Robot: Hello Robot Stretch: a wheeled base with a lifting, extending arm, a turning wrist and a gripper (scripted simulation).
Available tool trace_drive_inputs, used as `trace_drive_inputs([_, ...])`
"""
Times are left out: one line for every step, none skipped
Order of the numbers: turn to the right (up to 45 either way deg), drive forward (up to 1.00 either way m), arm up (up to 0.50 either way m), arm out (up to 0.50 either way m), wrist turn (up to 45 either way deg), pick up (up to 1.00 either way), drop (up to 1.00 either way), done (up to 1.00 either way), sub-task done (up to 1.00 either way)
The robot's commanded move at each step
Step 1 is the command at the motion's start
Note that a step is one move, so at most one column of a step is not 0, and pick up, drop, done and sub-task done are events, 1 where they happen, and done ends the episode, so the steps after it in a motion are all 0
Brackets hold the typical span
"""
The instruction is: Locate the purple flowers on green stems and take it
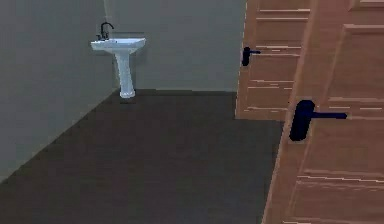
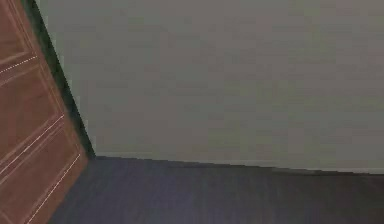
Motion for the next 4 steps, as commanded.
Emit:
trace_drive_inputs([0.0, 0.80, 0.00, 0.00, 0.0, 0.00, 0.00, 0.00, 0.00])
trace_drive_inputs([24.0, 0.00, 0.00, 0.00, 0.0, 0.00, 0.00, 0.00, 0.00])
trace_drive_inputs([0.0, 0.85, 0.00, 0.00, 0.0, 0.00, 0.00, 0.00, 0.00])
trace_drive_inputs([45.0, 0.00, 0.00, 0.00, 0.0, 0.00, 0.00, 0.00, 0.00])
